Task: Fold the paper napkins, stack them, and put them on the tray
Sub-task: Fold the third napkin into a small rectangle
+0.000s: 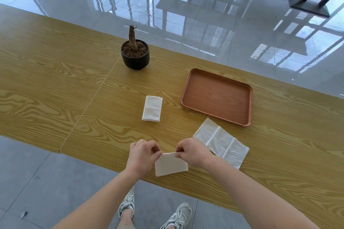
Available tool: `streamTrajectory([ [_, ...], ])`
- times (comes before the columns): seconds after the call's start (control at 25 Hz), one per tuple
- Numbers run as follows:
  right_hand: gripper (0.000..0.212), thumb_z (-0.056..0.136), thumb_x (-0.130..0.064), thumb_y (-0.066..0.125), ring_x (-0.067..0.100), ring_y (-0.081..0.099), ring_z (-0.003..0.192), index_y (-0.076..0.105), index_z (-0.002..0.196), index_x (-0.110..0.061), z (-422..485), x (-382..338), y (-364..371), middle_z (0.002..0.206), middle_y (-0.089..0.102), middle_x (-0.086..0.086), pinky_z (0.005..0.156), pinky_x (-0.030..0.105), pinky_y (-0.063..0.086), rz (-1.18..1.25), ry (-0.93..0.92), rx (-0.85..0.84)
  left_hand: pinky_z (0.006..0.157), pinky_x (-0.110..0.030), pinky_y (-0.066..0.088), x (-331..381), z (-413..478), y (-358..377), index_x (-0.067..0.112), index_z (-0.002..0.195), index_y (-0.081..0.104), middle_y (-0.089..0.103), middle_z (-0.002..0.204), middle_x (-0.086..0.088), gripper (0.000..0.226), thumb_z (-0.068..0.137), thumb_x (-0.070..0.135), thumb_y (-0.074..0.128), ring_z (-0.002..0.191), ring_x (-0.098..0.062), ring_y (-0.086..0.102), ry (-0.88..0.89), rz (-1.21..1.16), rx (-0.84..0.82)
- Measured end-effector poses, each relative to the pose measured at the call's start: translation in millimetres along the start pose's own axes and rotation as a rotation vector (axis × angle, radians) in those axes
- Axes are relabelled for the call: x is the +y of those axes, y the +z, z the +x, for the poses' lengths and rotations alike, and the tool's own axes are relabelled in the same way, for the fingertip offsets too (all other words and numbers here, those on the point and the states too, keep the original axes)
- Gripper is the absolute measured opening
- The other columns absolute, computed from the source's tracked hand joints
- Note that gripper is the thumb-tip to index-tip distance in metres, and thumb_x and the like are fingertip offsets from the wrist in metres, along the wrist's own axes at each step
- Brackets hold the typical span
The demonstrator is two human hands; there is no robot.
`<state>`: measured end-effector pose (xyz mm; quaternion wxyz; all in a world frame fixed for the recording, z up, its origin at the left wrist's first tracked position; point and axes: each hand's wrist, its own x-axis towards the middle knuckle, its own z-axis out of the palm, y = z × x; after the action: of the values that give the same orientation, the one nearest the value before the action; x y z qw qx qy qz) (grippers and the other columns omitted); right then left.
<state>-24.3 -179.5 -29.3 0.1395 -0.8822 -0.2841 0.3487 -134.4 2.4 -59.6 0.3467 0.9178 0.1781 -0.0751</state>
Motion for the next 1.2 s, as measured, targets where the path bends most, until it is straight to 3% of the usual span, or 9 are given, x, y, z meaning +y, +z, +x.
streamTrajectory([
  [0.2, 0.008, 0.092, -0.026, 0.070, 0.005, 0.064, 0.078, 0.077, 0.087, -0.023, -13, 14, -5, 0.081, 0.070, -0.013, 0.071, 0.025, 0.053, 0.211, 0.044, 0.109, 0.071, -0.026, 0.055, 3, -1, -13, 0.030, 0.093, 0.071, 0.069, 0.076, 0.009, 0.016, 0.083, 0.022, 0.079, 0.074, -0.005, 0.064, -0.114, -0.276, 0.009],
  [0.32, 0.012, 0.090, -0.018, 0.074, 0.004, 0.064, 0.064, 0.077, 0.081, -0.024, -22, 17, -3, 0.071, 0.072, -0.006, 0.061, 0.020, 0.052, 0.612, 0.145, 0.261, 0.068, -0.026, 0.054, 7, -5, -13, 0.025, 0.095, 0.073, 0.071, 0.077, 0.009, 0.008, 0.089, 0.030, 0.072, 0.074, -0.007, 0.066, -0.247, -0.337, 0.015],
  [0.4, 0.011, 0.090, -0.014, 0.075, 0.009, 0.064, 0.060, 0.078, 0.081, -0.020, -26, 11, 0, 0.069, 0.074, -0.002, 0.059, 0.022, 0.053, 0.883, 0.193, 0.341, 0.065, -0.026, 0.053, 18, -9, -7, 0.022, 0.096, 0.074, 0.074, 0.077, 0.005, 0.021, 0.092, 0.041, 0.066, 0.070, -0.010, 0.069, -0.317, -0.412, -0.085],
  [0.56, 0.006, 0.089, -0.011, 0.076, 0.012, 0.063, 0.057, 0.078, 0.084, -0.014, -27, -5, 4, 0.070, 0.075, 0.004, 0.056, 0.020, 0.053, 1.148, 0.208, 0.436, 0.059, -0.030, 0.052, 47, -14, 5, 0.014, 0.101, 0.075, 0.079, 0.088, -0.008, 0.031, 0.092, 0.043, 0.067, 0.073, -0.021, 0.074, -0.503, -0.903, -0.248],
  [0.68, 0.002, 0.089, -0.010, 0.076, 0.012, 0.065, 0.058, 0.076, 0.089, -0.011, -25, -9, 4, 0.074, 0.077, 0.005, 0.057, 0.022, 0.054, 1.191, 0.231, 0.478, 0.065, -0.031, 0.054, 55, -9, 5, 0.007, 0.101, 0.074, 0.079, 0.086, -0.009, 0.026, 0.089, 0.029, 0.070, 0.074, -0.023, 0.075, -0.560, -0.988, -0.121],
  [0.8, 0.003, 0.089, -0.010, 0.076, 0.010, 0.067, 0.060, 0.075, 0.088, -0.013, -19, -10, 2, 0.075, 0.078, 0.003, 0.058, 0.021, 0.054, 1.183, 0.234, 0.488, 0.069, -0.036, 0.053, 53, 1, -4, 0.011, 0.098, 0.076, 0.079, 0.090, -0.011, 0.038, 0.094, 0.042, 0.055, 0.077, -0.027, 0.075, -0.609, -1.150, -0.092],
  [0.88, 0.003, 0.089, -0.010, 0.076, 0.008, 0.067, 0.061, 0.075, 0.088, -0.012, -13, -11, 0, 0.075, 0.078, 0.002, 0.057, 0.019, 0.054, 1.187, 0.231, 0.490, 0.068, -0.037, 0.053, 50, 7, -10, 0.014, 0.095, 0.078, 0.079, 0.088, -0.009, 0.040, 0.092, 0.049, 0.060, 0.076, -0.027, 0.075, -0.576, -1.135, -0.085],
  [1.0, 0.005, 0.089, -0.010, 0.077, 0.009, 0.065, 0.059, 0.074, 0.085, -0.012, -2, -15, 0, 0.072, 0.077, 0.004, 0.055, 0.019, 0.053, 1.178, 0.216, 0.469, 0.063, -0.032, 0.054, 46, 16, -14, 0.012, 0.097, 0.076, 0.079, 0.081, -0.006, 0.023, 0.081, 0.028, 0.082, 0.068, -0.022, 0.074, -0.542, -1.049, 0.015],
  [1.2, 0.011, 0.086, -0.023, 0.079, 0.011, 0.062, 0.061, 0.075, 0.077, -0.019, 35, -28, -4, 0.065, 0.071, -0.005, 0.062, 0.033, 0.056, 0.979, 0.266, 0.465, 0.054, -0.019, 0.053, 30, 42, -32, 0.013, 0.087, 0.076, 0.078, 0.075, -0.005, 0.011, 0.079, 0.012, 0.083, 0.060, -0.015, 0.069, -0.465, -0.931, 0.143],
])
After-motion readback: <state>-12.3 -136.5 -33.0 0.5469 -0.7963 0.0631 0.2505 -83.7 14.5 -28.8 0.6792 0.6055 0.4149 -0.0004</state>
